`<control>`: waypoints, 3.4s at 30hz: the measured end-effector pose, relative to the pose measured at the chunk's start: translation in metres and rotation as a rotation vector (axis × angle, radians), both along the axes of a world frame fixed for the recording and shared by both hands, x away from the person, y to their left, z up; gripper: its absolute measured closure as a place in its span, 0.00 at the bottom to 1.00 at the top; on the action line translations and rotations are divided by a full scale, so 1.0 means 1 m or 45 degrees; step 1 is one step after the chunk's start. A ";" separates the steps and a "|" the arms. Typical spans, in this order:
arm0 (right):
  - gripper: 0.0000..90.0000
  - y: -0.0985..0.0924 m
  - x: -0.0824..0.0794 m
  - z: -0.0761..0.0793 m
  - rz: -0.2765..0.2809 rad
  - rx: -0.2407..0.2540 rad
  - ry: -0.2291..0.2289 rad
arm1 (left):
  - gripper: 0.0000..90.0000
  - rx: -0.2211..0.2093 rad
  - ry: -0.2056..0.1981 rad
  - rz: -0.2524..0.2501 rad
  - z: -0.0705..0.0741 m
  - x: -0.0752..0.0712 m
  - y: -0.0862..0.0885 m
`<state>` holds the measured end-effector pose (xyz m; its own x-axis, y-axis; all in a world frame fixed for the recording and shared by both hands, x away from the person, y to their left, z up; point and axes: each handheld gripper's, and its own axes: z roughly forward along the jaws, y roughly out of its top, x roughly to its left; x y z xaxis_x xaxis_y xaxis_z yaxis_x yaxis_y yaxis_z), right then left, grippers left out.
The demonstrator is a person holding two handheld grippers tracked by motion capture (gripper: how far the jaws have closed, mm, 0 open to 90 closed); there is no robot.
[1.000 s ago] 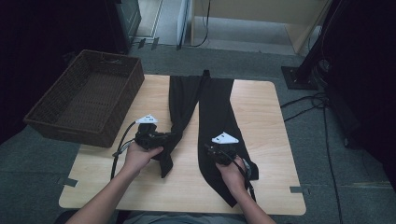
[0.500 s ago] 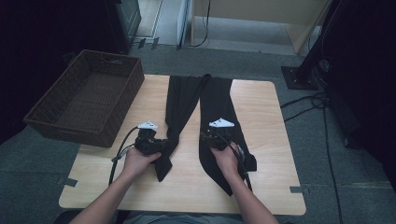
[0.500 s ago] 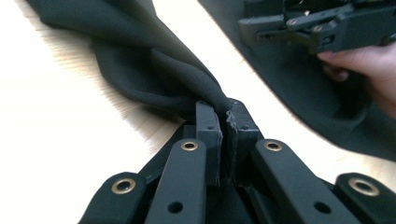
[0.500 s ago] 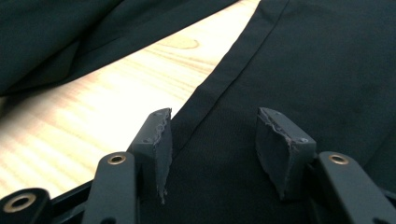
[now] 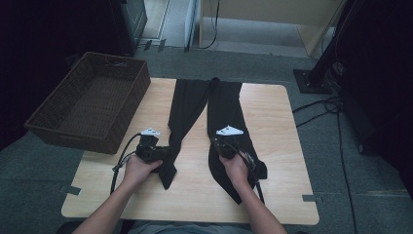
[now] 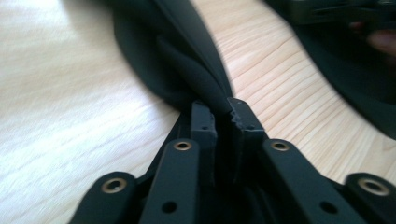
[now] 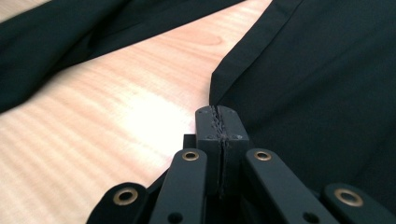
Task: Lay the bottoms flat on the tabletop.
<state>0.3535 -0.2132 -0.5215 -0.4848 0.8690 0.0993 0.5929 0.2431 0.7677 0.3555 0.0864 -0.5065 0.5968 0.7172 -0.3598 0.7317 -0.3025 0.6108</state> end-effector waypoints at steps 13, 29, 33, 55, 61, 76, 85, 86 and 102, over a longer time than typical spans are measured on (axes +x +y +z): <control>0.99 -0.006 -0.033 0.000 0.037 -0.059 -0.037 | 0.62 0.025 -0.100 0.043 0.039 0.013 0.008; 0.98 -0.008 -0.033 0.000 0.031 -0.030 -0.019 | 0.61 0.075 -0.117 -0.003 0.049 0.103 -0.044; 0.98 -0.009 -0.034 0.000 0.033 -0.021 -0.015 | 0.61 0.072 -0.099 0.021 0.040 0.128 -0.050; 0.95 -0.008 -0.036 0.000 0.020 -0.022 -0.016 | 0.95 0.351 -0.238 -0.065 0.005 0.138 -0.076; 1.00 -0.017 -0.036 0.002 0.007 0.126 0.110 | 1.00 0.199 -0.176 -0.123 0.018 0.121 -0.067; 0.83 0.012 -0.073 0.011 0.228 0.009 0.046 | 1.00 -0.067 -0.166 -0.233 0.023 0.024 -0.050; 0.57 0.000 -0.029 0.019 0.079 0.043 -0.054 | 1.00 -0.076 -0.110 -0.196 0.002 0.018 -0.043; 0.57 -0.002 -0.021 0.019 0.066 0.051 -0.047 | 1.00 -0.080 -0.111 -0.192 0.001 0.018 -0.043; 0.46 -0.016 0.066 0.016 -0.125 0.032 -0.034 | 1.00 -0.098 -0.095 -0.214 0.001 -0.017 -0.026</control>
